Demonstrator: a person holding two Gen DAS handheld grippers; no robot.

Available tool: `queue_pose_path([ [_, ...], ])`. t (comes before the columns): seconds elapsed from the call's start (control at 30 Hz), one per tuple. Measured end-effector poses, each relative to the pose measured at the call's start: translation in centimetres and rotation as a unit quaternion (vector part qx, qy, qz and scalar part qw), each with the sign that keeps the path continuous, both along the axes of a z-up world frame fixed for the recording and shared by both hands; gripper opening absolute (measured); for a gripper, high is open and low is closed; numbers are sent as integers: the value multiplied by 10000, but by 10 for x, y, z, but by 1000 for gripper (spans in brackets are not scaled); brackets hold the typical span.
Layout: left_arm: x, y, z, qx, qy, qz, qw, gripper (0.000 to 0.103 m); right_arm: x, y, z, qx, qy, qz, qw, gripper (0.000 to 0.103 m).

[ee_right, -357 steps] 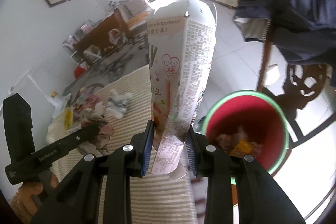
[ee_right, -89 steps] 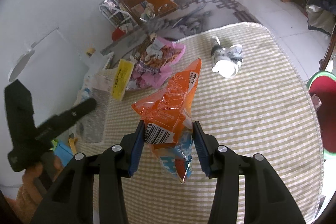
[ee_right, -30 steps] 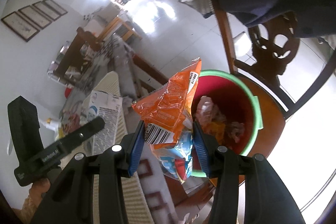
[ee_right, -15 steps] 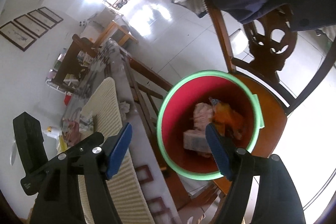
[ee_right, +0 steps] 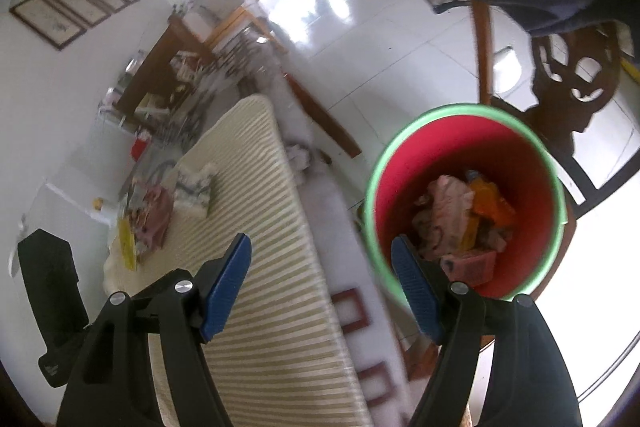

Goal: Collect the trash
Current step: 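Move both tools back over the table, then grasp the yellow wrapper with the left tool while the right grasps a white printed cup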

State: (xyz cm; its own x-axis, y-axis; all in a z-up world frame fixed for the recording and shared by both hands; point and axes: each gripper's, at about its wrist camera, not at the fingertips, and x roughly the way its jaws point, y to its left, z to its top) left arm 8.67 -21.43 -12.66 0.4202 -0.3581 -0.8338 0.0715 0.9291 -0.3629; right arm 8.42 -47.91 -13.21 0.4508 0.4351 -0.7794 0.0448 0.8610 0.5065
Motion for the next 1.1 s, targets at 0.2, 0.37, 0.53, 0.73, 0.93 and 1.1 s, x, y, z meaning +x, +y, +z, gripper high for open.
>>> queue_pose_path([
  [0.2,-26,71,-1,19,-8,391,9992,76,-3,71,-8,-50,123,386,9992,71],
  [0.37,-53,131,-2,96,53,736,9972,76,22,125,-14,-325,55,649,9973,75],
  [0.53,-76,183,3,221,11,951,9952,76,69,173,-21,-249,36,573,9980,78],
  [0.73,-103,232,9,376,-95,1232,9916,76,124,217,-39,-532,317,390,9973,78],
  [0.93,-112,270,-1,312,21,1539,9876,76,147,229,-65,-488,935,252,9941,64],
  [1.1,-94,282,0,450,-104,1473,9880,76,123,224,-51,-263,790,293,9961,64],
])
